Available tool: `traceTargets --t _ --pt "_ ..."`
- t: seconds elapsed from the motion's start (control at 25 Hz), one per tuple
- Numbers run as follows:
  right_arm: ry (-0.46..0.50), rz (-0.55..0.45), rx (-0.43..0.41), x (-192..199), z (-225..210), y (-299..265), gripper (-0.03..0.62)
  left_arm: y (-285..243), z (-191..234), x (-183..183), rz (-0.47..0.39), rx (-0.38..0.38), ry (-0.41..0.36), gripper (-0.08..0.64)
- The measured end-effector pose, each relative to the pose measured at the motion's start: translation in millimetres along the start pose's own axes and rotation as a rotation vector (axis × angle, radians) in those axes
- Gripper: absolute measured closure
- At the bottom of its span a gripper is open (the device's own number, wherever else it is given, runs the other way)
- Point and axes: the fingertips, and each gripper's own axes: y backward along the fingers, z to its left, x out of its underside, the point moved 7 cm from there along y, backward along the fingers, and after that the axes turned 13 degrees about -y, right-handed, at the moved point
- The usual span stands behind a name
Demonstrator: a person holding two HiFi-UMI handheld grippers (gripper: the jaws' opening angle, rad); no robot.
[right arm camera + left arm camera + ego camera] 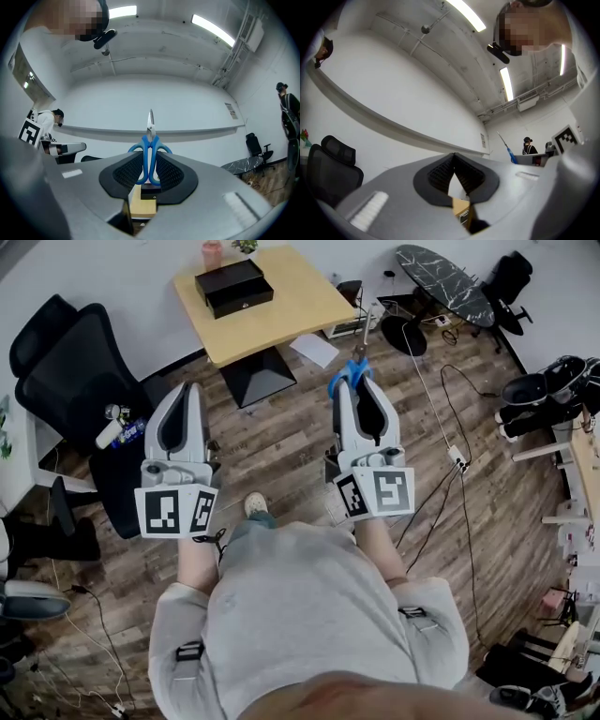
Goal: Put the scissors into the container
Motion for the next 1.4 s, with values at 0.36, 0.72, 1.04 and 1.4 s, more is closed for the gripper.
traceTargets --t 0.36,0.72,1.04,1.4 --pt "0.013 -0.005 0.018 28 11 -88 0.503 -62 67 35 -0.009 0.031 0.007 0.503" --pt "0.024 0.023 0.038 52 12 -130 0.503 -91 98 71 0.03 0.042 0.033 0.503" --pt "0.008 0.019 0.023 66 -13 -189 0.503 -140 118 93 0.034 0.022 0.014 0.503" --pt "-0.015 0.019 -0.047 76 -63 -288 0.503 -231 136 120 0.025 -0.03 -0.02 0.503"
